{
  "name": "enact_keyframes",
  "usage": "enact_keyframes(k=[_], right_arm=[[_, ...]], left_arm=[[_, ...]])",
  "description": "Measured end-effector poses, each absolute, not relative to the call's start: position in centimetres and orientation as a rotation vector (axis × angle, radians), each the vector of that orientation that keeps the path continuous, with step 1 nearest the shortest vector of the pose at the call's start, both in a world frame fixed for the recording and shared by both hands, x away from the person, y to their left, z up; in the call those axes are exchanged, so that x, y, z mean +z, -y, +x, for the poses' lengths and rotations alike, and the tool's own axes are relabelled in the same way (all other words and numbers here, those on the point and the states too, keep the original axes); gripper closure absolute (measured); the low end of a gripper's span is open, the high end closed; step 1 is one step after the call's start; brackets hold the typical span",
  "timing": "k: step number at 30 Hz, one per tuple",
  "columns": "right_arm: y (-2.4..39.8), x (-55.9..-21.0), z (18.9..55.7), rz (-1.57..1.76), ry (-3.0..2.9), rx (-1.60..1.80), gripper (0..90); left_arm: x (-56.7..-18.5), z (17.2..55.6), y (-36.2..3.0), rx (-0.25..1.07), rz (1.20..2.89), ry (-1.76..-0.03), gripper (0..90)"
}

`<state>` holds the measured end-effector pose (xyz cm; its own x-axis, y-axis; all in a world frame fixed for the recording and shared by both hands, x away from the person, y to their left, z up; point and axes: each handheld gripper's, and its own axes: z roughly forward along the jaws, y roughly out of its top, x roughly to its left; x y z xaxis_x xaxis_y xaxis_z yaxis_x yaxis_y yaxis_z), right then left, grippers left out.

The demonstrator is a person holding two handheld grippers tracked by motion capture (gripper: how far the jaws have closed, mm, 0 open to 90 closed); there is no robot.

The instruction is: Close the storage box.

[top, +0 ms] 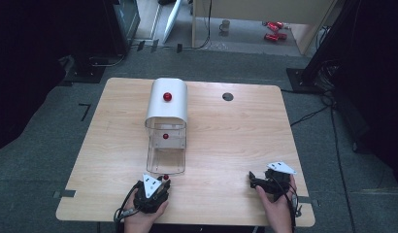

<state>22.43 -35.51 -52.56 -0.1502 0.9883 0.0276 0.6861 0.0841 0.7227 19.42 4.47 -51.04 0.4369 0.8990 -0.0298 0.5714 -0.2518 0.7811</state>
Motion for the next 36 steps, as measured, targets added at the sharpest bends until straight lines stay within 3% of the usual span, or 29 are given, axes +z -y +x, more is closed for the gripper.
enact_keyframes(k=[7, 36], right_arm=[[35.5, -52.6, 22.4, 1.647, -1.891, 0.835, 6.3], [35.4, -52.6, 22.5, 1.643, -1.897, 0.838, 6.3]], left_arm=[[-51.0, 19.4, -4.4, 0.56, 1.945, -1.228, 73.3], [-49.0, 20.9, -4.6, 0.544, 1.873, -1.21, 74.7]])
